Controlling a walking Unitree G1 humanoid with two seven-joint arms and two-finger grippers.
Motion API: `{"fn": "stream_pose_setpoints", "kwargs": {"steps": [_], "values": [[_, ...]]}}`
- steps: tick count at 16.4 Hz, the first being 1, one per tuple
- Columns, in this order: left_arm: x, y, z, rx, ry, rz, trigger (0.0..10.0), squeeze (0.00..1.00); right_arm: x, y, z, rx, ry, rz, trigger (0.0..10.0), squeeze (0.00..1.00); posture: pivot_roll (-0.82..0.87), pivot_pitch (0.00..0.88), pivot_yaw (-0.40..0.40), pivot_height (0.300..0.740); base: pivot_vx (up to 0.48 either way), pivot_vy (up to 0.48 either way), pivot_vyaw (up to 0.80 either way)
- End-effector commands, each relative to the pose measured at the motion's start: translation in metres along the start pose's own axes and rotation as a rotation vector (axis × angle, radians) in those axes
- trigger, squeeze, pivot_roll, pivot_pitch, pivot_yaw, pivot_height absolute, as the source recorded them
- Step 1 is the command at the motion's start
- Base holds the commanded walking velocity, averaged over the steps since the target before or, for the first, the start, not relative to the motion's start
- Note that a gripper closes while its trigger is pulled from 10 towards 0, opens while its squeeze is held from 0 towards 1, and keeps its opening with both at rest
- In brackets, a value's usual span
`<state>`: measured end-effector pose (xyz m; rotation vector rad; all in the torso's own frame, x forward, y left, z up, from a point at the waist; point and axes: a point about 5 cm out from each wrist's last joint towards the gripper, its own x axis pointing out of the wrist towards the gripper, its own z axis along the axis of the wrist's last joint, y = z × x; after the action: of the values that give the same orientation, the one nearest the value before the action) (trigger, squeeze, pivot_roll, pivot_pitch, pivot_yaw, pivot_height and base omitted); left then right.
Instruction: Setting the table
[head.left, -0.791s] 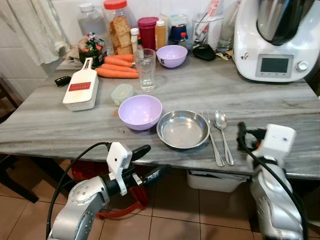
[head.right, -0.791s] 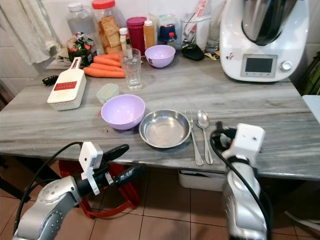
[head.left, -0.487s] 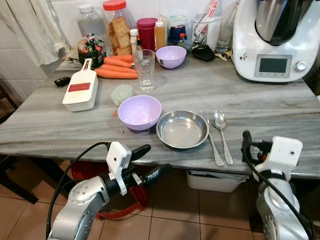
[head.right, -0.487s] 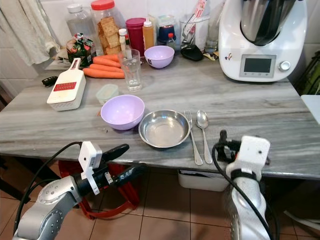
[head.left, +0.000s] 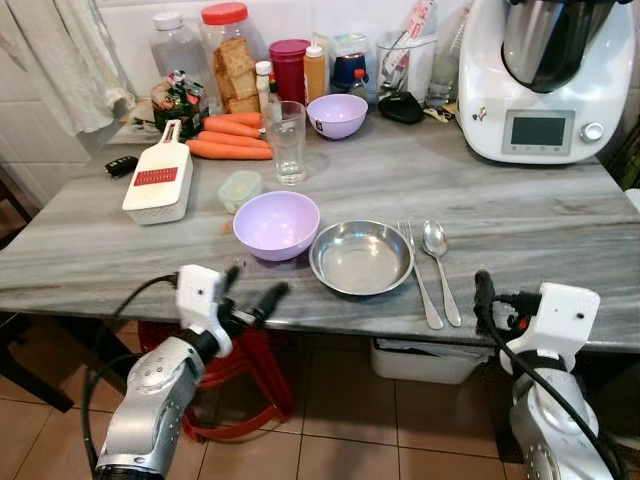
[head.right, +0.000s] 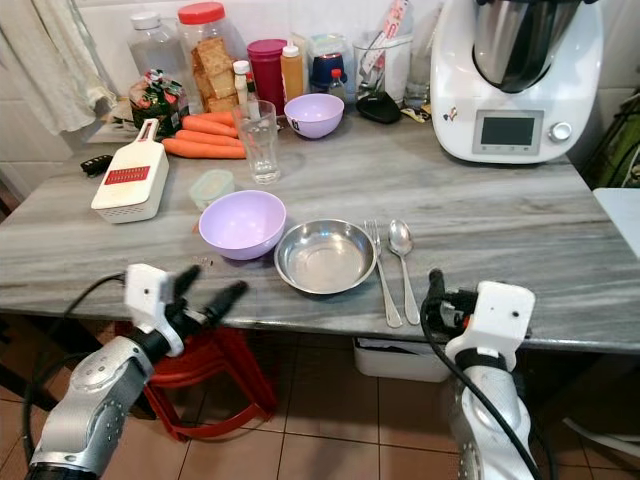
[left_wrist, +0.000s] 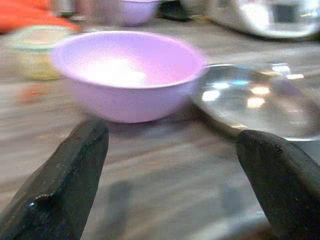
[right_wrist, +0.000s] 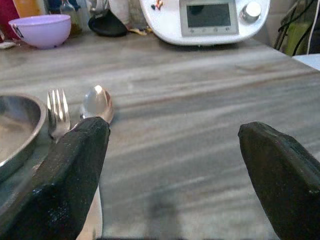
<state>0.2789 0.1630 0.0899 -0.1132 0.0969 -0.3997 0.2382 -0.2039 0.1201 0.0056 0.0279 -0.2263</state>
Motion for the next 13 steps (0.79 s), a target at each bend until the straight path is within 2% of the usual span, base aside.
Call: {"fn": "stream_pose_setpoints", "kwargs": {"steps": [1,2,4,7,10,13], "values": [[0.0,0.008,0.002,0.031,-0.01,0.077,10.0,0.0,-0.001,0.002,0.007,0.001,-0.029,0.01,10.0,1.0,-0.07,0.0,0.081,0.74,0.0,0.0,0.0],[0.0,0.015,0.003,0.062,-0.019,0.181,10.0,0.0,-0.001,0.003,0.012,-0.009,-0.064,0.023,10.0,0.0,-0.07,0.0,0.078,0.74,0.0,0.0,0.0],[0.001,0.017,0.004,0.073,-0.039,0.232,10.0,0.0,-0.002,0.004,0.02,-0.037,-0.111,0.04,10.0,0.0,-0.06,0.0,0.078,0.74,0.0,0.0,0.0],[-0.002,0.013,0.004,0.059,-0.06,0.253,10.0,0.0,-0.007,0.002,0.021,-0.052,-0.128,0.042,10.0,0.0,-0.06,0.0,0.077,0.74,0.0,0.0,0.0],[-0.018,0.015,-0.01,0.081,-0.037,0.304,10.0,0.0,-0.018,-0.003,0.016,-0.075,-0.125,0.028,10.0,0.0,-0.06,0.0,0.075,0.74,0.0,0.0,0.0],[-0.033,0.022,-0.02,0.113,0.005,0.32,10.0,0.0,-0.029,-0.001,0.005,-0.053,-0.069,0.03,10.0,0.0,-0.05,0.0,0.068,0.74,0.0,0.0,0.0]]}}
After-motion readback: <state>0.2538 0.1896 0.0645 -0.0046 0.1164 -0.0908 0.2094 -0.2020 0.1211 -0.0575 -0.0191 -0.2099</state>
